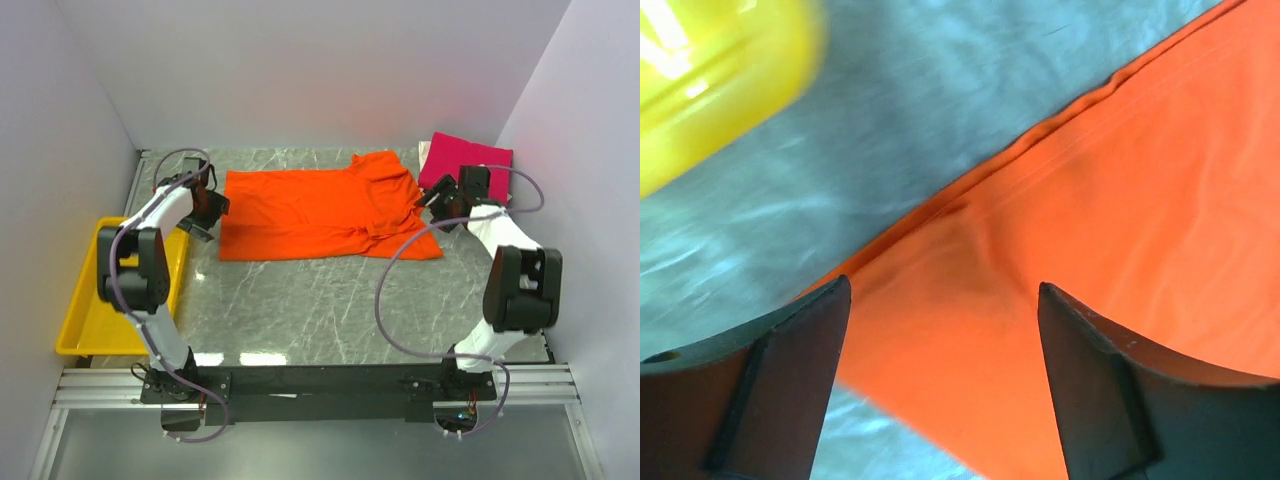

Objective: Fold and stack the t-shirts
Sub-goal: Fold the tshirt

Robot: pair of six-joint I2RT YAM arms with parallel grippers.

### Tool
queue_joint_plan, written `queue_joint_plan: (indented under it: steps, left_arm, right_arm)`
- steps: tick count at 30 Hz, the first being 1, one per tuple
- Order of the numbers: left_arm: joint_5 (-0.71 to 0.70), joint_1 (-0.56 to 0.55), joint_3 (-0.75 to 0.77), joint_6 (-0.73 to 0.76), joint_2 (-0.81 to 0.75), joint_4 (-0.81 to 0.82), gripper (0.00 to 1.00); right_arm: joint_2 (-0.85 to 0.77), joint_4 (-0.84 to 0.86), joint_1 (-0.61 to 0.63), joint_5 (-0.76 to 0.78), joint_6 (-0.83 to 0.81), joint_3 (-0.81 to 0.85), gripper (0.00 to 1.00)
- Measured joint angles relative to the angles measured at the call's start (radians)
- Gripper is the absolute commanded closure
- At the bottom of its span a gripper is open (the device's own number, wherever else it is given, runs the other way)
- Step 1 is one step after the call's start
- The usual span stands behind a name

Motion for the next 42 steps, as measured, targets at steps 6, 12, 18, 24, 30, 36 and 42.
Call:
queue_joint_plan:
  steps: [6,12,18,24,30,36,42]
  left_arm:
    - [-0.046,0.0,-0.133,-0.005,-0.198,-0.023,0.27]
    - [-0.058,-0.014,-0.285,-0.008,-0.282,-0.005,0.31]
    - [-0.058,-0.066,-0.344,-0.008,-0.241,0.028,0.3]
    - [-0.057,-0.08,-0.346,-0.008,-0.187,0.072,0.31]
    - [-0.058,-0.08,-0.341,-0.009,-0.158,0.083,0.4]
    - [-0.06,-0.08,-0.33,-0.023,-0.138,0.088,0.68]
    - [-0.065,-0.08,-0.304,-0.028,-0.112,0.087,0.84]
  right_arm:
    - [-0.214,-0.035,-0.002,0.078,-0.026,-0.149,0.29]
    - [-0.289,-0.051,-0.008,0.144,-0.047,-0.286,0.31]
    - [-0.266,-0.05,-0.015,0.166,-0.05,-0.322,0.32]
    - [-0.194,-0.013,-0.016,0.169,-0.049,-0.322,0.33]
    - [-0.154,0.007,-0.016,0.169,-0.047,-0.322,0.4]
    - [-0.148,0.018,-0.018,0.17,-0.047,-0.322,0.57]
    - [-0.142,0.02,-0.022,0.171,-0.047,-0.322,0.54]
